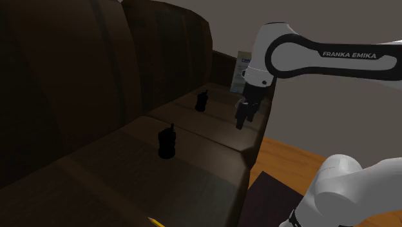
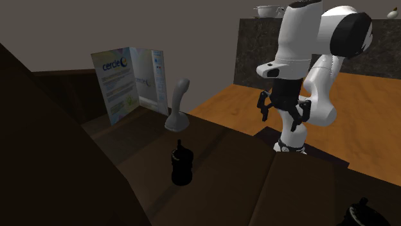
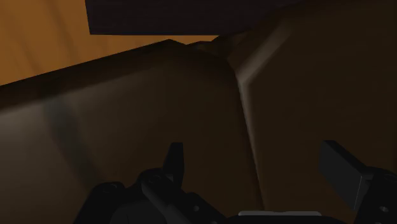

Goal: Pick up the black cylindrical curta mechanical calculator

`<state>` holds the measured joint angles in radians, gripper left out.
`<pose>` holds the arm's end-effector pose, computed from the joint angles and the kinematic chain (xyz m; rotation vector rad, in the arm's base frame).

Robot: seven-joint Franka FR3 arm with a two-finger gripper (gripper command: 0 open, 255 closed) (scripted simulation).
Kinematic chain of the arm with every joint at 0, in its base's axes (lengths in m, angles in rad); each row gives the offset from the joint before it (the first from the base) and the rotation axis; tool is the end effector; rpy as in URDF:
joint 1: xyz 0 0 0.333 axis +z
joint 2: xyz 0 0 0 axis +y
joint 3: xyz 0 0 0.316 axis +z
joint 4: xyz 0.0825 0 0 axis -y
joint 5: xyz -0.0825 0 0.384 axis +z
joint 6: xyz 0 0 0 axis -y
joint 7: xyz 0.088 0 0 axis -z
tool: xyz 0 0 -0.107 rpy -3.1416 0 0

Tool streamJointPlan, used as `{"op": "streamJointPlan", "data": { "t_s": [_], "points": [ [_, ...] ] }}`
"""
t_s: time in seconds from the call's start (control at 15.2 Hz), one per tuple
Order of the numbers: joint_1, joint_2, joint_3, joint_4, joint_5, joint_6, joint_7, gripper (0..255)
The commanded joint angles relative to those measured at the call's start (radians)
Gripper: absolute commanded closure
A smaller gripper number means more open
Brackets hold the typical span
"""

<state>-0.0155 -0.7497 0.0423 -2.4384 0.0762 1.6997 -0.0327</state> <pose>0.3251 0.0185 0.5511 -3.0943 -0.0602 -0.0172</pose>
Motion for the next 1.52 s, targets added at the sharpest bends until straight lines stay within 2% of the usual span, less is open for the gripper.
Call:
{"op": "streamJointPlan", "data": {
  "t_s": [0.0, 0.33, 0.73, 1.12, 1.45],
  "points": [
    [0.000, 0.000, 0.000, 0.000, 0.000, 0.000, 0.000, 0],
    [-0.016, 0.207, -0.030, 0.151, -0.032, 0.048, -0.053, 0],
    [-0.027, 0.449, -0.059, 0.370, -0.055, 0.061, -0.109, 0],
    [-0.038, 0.693, -0.079, 0.639, -0.065, 0.028, -0.161, 0],
    [-0.050, 0.912, -0.089, 0.920, -0.066, -0.040, -0.201, 0]
  ]
}}
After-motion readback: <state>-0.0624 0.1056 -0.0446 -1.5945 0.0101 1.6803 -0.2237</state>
